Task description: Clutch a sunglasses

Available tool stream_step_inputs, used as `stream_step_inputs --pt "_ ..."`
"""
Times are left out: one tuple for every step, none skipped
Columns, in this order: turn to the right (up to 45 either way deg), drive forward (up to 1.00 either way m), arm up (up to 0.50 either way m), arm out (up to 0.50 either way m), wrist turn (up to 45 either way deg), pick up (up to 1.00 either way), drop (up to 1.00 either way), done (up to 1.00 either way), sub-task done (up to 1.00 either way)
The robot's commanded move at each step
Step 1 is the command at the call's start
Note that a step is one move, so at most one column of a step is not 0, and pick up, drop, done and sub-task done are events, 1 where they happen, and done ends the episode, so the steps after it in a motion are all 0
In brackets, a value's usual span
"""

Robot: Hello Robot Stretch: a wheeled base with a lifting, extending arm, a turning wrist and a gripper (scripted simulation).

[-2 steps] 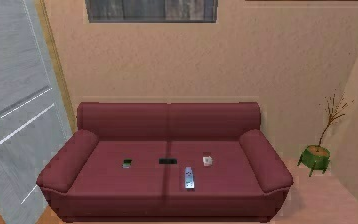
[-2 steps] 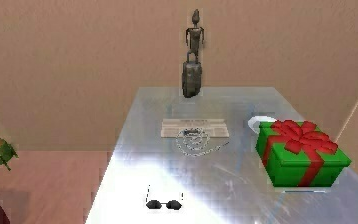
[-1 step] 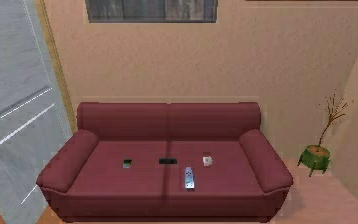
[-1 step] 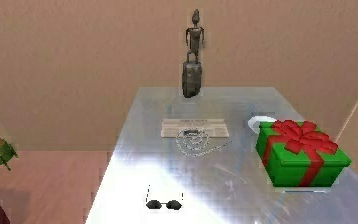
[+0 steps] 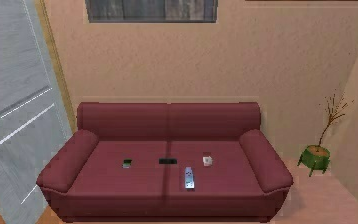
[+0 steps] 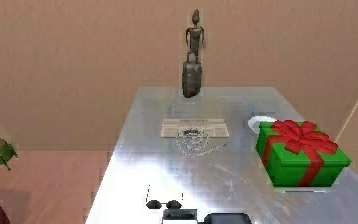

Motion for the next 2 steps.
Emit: stream_step_inputs --pt "0.0 0.00 0.00 0.14 0.0 0.00 0.00 0.00 0.00" --pt "0.0 0.00 0.00 0.00 45.0 0.00 0.00 0.00 0.00"
